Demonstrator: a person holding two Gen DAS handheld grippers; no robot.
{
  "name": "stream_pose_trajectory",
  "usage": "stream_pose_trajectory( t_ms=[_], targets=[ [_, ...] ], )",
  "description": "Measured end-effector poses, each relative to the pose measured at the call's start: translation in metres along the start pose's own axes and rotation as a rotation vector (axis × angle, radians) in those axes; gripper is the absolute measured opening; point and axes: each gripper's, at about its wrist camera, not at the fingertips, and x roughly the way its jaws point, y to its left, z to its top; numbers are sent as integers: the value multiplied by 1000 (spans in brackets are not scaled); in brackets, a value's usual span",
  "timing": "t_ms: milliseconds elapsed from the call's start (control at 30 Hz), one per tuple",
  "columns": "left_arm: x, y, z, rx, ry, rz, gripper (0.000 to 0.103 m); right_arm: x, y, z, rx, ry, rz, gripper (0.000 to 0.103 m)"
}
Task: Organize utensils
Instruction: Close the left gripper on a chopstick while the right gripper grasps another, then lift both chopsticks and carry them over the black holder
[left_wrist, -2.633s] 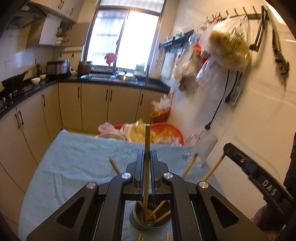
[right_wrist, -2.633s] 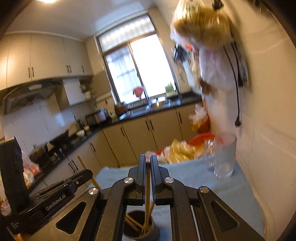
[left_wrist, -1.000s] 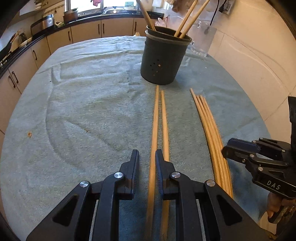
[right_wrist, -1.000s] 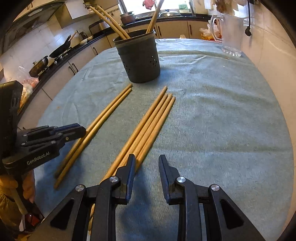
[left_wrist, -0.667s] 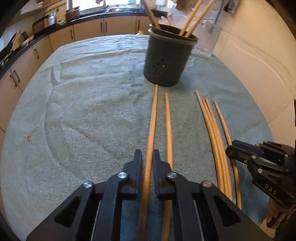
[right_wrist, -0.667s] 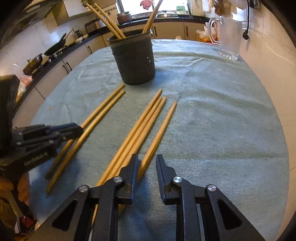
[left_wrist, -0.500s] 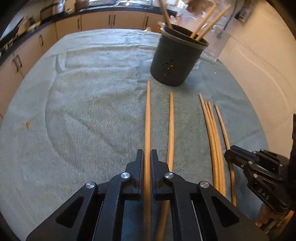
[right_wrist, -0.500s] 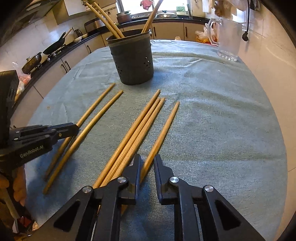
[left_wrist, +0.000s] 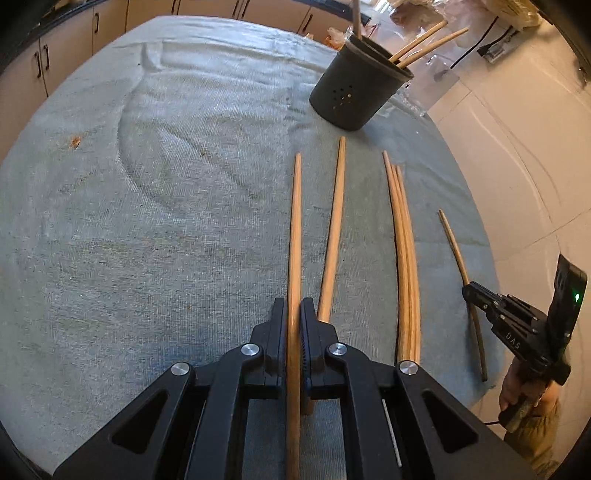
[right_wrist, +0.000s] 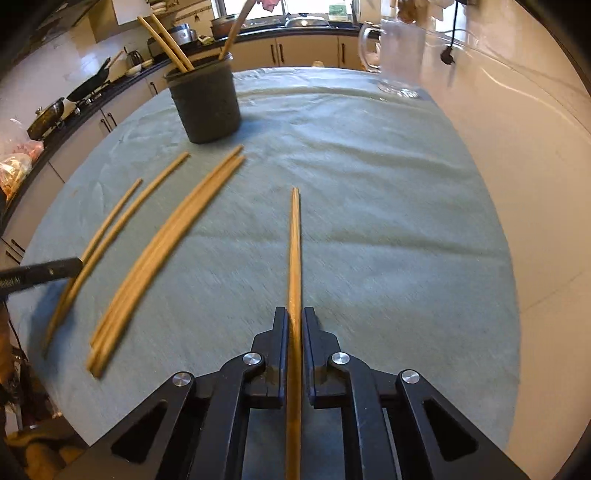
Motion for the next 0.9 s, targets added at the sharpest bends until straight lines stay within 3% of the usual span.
stream_pose_trajectory(
  t_ms=[333,900],
  targets=[
    [17,-19,38,90,63,142,7,5,-6,11,30,15,24,19],
    [48,-15,116,106,122,188,9,51,0,90,4,153,-52,19]
  ],
)
